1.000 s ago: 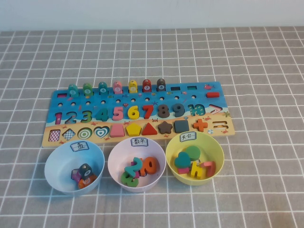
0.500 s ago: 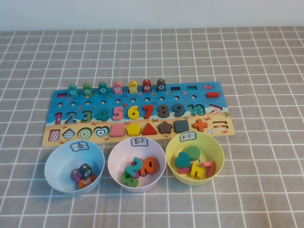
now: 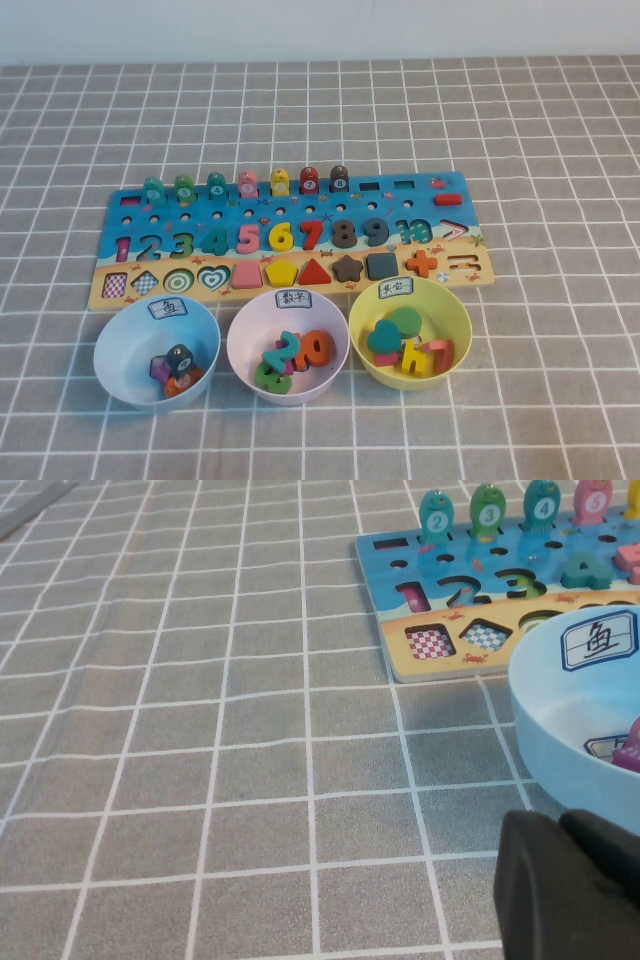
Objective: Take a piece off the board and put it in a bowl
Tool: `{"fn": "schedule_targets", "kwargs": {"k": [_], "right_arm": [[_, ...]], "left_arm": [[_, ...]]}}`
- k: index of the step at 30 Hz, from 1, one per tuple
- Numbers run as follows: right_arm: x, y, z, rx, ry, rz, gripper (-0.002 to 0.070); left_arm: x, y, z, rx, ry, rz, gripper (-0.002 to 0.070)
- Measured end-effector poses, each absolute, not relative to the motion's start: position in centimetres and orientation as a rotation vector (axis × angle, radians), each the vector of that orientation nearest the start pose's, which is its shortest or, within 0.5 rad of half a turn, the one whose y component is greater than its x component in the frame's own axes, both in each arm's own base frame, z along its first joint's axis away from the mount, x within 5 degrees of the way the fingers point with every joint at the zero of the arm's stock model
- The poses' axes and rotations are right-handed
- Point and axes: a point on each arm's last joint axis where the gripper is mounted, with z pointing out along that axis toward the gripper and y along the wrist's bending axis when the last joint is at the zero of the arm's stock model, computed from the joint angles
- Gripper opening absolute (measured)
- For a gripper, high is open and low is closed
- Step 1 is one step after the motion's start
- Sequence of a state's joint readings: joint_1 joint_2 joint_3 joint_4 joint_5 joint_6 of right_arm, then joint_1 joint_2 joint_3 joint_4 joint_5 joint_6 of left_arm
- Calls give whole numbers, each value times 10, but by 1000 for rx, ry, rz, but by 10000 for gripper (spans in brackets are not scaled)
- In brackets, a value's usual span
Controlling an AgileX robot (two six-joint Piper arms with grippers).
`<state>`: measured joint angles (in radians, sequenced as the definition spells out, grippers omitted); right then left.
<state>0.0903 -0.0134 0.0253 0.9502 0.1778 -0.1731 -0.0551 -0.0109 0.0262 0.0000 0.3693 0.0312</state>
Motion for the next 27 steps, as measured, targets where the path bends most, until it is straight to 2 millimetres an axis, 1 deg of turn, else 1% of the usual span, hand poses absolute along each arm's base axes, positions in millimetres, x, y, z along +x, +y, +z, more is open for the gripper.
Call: {"fn": "schedule_targets", "kwargs": {"k": [3, 6, 8, 12, 15, 18, 20, 24, 27], "right_arm": [[53, 21, 198, 434, 1616, 820, -17], [53, 28, 212, 385, 1683, 858, -17], [55, 33, 222, 332, 1772, 857, -17], [67, 43, 239, 187, 2037, 817, -17], [81, 46, 251, 87, 2218, 755, -17], [96, 48, 262, 19, 2349, 708, -17], [111, 49, 268, -18, 2449, 684, -17], [138, 50, 271, -59, 2595, 634, -17], [164, 51, 272, -77, 2686, 611, -17]], "left_arm": [[53, -3, 172, 81, 1868, -16, -1], [53, -3, 172, 81, 1868, -16, -1], [53, -3, 172, 81, 1868, -16, -1], [53, -3, 172, 81, 1868, -16, -1], [53, -3, 172, 81, 1868, -16, -1], [53, -3, 172, 82, 1868, -16, -1], [53, -3, 172, 82, 1868, -16, -1], [53, -3, 172, 82, 1868, -16, -1], [53, -3, 172, 82, 1868, -16, -1]]}}
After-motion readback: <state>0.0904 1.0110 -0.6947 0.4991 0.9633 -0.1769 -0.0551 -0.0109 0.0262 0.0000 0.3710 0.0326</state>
